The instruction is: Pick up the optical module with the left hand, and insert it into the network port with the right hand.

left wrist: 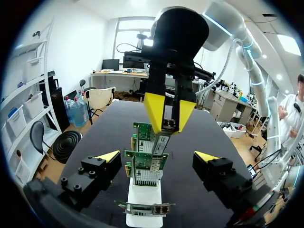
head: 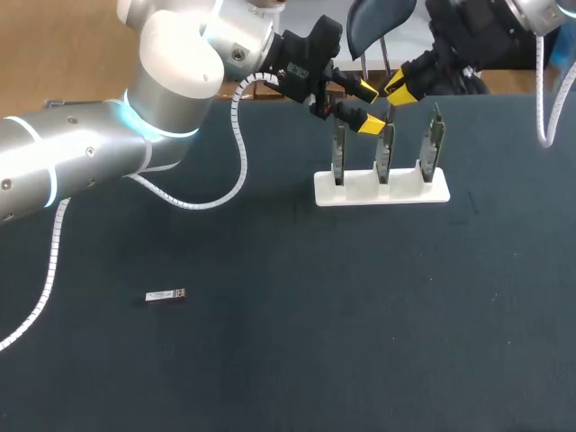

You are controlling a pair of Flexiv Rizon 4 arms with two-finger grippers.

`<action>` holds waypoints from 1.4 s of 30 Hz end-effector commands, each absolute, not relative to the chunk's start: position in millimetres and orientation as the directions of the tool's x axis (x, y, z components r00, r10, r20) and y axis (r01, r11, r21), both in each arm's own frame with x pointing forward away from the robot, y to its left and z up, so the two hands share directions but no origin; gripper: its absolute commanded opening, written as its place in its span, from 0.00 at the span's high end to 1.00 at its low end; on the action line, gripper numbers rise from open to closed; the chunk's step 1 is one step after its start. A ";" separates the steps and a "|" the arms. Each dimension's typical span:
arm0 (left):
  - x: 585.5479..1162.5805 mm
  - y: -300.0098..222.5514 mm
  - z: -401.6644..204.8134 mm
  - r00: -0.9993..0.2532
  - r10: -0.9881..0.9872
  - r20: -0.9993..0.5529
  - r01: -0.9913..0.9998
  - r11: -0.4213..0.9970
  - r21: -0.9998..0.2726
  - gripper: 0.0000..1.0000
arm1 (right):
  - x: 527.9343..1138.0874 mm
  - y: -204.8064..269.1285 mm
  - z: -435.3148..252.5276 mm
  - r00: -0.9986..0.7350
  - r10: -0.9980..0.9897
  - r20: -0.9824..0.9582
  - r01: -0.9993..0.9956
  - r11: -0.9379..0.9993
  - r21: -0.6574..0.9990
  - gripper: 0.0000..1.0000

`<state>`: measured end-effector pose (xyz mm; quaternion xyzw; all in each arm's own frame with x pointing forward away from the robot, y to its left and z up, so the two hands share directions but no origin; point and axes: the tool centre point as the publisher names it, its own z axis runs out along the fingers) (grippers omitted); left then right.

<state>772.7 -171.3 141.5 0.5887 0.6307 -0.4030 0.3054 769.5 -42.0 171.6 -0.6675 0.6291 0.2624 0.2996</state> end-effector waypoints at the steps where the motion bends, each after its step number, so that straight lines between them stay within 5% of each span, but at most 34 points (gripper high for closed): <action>1: 774.4 -171.9 141.6 -0.120 0.499 -0.858 0.988 -0.021 -0.150 0.00 | 769.3 -42.4 173.3 0.081 -0.679 -0.729 -0.996 -0.029 -0.084 1.00; 42: 774.4 -171.9 141.6 -0.120 0.499 -0.858 0.988 -0.021 -0.150 0.00 | 774.1 -42.2 174.6 0.061 -0.657 -0.751 -0.998 -0.018 -0.065 1.00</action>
